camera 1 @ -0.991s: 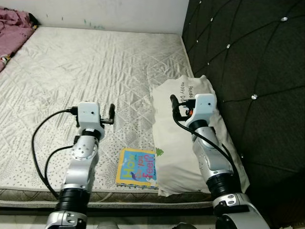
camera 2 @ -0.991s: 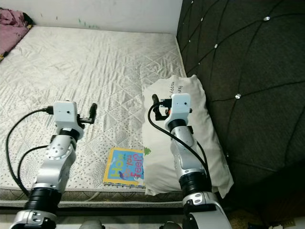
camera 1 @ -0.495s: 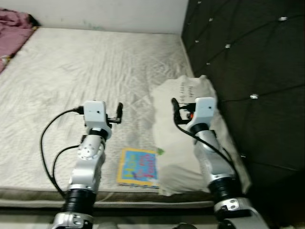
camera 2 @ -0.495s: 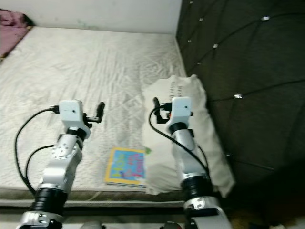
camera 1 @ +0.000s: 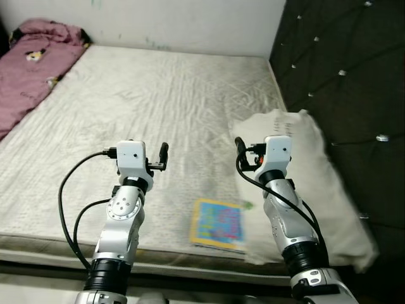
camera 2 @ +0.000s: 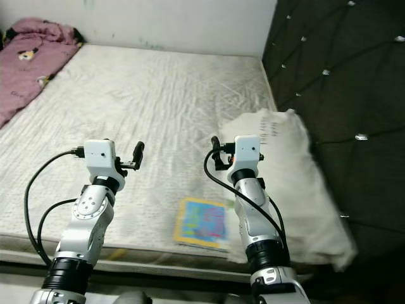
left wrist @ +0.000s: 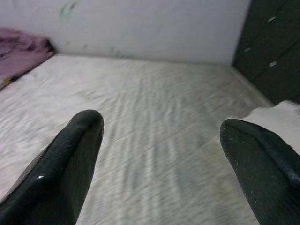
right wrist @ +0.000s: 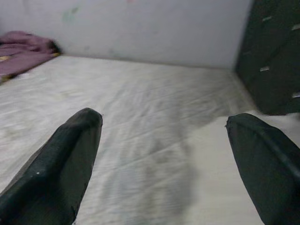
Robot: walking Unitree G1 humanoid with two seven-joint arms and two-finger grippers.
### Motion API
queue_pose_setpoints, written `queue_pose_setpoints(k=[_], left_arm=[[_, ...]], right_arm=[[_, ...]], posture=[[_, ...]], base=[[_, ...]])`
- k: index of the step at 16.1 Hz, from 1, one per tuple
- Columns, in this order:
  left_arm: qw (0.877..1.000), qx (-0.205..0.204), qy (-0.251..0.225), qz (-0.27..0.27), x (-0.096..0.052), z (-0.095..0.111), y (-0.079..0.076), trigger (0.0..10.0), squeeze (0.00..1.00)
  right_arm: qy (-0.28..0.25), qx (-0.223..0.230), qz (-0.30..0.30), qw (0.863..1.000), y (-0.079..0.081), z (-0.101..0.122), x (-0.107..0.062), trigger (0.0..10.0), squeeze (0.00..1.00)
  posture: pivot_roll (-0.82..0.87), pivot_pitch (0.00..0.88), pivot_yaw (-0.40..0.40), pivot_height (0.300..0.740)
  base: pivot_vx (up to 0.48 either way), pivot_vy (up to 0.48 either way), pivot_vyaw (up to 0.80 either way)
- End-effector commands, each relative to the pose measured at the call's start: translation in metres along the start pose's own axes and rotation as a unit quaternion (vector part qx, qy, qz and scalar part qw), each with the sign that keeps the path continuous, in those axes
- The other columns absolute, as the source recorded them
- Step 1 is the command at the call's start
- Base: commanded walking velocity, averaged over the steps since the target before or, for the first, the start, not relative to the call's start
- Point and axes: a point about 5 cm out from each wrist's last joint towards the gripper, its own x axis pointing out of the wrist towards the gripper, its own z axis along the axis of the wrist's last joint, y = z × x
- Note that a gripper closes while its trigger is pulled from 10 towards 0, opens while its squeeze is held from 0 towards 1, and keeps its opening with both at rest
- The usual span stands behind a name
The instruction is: Clean up the room
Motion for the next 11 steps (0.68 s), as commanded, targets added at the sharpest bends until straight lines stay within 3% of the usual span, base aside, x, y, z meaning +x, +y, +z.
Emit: queue_pose_setpoints(k=[1,3,8,11], left_arm=[[1.000,-0.003,0.000,0.002,0.0029,0.0026,0.0007,10.0,0.00],[1.000,-0.014,-0.005,-0.005,0.0036,0.0042,-0.0036,10.0,0.00],[0.999,-0.036,0.000,0.002,0.0012,0.0025,-0.0037,10.0,0.00],[0.999,-0.036,0.001,0.002,0.0021,0.0037,-0.0048,10.0,0.00]], right_arm=[[-0.013,0.000,0.008,1.000,0.0041,0.0074,0.0015,10.0,0.00],[-0.010,0.001,0.006,1.000,0.0033,0.0064,0.0010,10.0,0.00],[-0.003,-0.002,0.011,1.000,0.0049,0.0068,0.0026,10.0,0.00],[-0.001,-0.003,0.012,1.000,0.0045,0.0075,0.0037,10.0,0.00]], posture=[[0.06,0.000,-0.013,0.740],[0.06,0.000,-0.014,0.740],[0.06,0.000,-0.027,0.740],[0.06,0.000,-0.026,0.740]], base=[[0.000,0.480,0.00],[0.000,0.480,0.00],[0.000,0.480,-0.70],[0.000,0.480,0.00]])
